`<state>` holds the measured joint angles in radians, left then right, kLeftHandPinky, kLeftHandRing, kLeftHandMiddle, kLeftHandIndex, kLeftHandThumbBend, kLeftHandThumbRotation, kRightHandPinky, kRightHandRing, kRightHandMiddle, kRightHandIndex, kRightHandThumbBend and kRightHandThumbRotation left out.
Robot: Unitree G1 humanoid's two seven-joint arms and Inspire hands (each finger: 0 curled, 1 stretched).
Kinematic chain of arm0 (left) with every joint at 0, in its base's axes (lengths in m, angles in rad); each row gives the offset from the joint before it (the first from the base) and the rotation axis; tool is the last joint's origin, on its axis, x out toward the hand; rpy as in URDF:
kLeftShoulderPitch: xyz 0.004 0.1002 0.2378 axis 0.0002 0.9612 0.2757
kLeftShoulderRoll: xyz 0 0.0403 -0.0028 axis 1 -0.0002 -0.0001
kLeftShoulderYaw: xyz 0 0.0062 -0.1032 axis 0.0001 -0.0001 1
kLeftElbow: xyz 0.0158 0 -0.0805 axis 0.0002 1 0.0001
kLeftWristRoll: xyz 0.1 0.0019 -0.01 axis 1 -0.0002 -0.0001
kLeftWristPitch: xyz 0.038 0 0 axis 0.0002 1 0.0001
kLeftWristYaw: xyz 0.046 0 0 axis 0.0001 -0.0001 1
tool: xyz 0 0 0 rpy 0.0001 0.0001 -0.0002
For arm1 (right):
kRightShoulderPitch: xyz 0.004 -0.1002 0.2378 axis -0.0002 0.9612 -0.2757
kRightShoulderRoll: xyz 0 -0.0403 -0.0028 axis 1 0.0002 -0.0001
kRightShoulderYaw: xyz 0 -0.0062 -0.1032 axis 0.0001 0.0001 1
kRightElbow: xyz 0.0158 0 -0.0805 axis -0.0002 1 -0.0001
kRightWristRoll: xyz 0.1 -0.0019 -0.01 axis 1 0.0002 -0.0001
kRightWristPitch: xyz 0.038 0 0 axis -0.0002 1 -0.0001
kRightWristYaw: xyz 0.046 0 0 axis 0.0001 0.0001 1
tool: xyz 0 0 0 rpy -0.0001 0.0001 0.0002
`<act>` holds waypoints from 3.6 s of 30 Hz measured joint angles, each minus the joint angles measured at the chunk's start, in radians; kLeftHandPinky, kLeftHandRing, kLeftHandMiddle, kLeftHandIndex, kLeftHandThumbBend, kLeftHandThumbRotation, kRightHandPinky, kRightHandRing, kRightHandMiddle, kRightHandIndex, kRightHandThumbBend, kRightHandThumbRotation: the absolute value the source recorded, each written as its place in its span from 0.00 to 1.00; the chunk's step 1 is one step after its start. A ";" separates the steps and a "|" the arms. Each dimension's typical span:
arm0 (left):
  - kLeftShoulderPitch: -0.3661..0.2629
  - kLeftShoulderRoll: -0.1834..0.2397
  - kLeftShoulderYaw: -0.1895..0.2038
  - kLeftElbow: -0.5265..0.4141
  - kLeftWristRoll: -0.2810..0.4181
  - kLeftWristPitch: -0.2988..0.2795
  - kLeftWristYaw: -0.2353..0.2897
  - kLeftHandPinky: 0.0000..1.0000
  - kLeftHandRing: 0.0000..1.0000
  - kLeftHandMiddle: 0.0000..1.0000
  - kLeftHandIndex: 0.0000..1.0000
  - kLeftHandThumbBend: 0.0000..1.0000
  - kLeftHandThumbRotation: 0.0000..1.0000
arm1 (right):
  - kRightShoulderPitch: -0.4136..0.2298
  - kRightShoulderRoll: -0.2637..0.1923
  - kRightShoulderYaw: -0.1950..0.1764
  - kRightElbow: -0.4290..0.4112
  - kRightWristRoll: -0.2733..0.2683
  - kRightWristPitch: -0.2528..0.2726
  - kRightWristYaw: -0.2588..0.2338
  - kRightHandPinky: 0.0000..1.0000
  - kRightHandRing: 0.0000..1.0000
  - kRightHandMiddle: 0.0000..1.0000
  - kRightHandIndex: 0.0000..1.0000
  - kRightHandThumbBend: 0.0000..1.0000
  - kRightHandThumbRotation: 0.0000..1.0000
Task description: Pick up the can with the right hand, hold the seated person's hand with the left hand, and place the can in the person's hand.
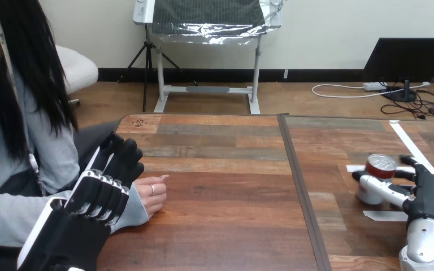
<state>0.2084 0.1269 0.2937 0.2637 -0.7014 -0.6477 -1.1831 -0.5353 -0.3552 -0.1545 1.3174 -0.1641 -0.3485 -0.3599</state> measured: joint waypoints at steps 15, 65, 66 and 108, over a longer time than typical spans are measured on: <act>0.019 0.003 0.000 -0.017 -0.003 0.028 0.001 1.00 1.00 1.00 1.00 1.00 0.39 | -0.009 0.006 0.024 0.003 -0.009 0.019 -0.027 0.50 0.56 0.58 0.60 0.92 0.00; 0.019 0.005 -0.004 -0.033 0.006 0.022 0.024 1.00 1.00 1.00 1.00 1.00 0.41 | -0.049 0.006 0.042 0.017 -0.031 0.084 -0.037 0.53 0.61 0.65 0.69 0.98 0.07; 0.018 0.005 -0.004 -0.033 0.006 0.022 0.024 1.00 1.00 1.00 1.00 1.00 0.41 | -0.049 0.006 0.042 0.017 -0.031 0.084 -0.036 0.53 0.61 0.65 0.69 0.98 0.07; 0.015 -0.008 -0.005 -0.033 0.003 0.024 0.014 1.00 1.00 1.00 1.00 1.00 0.38 | -0.049 0.005 0.036 0.018 -0.030 0.078 -0.083 0.41 0.44 0.47 0.48 0.87 0.00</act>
<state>0.2234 0.1194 0.2887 0.2311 -0.6986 -0.6238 -1.1691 -0.5847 -0.3499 -0.1187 1.3357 -0.1941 -0.2704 -0.4431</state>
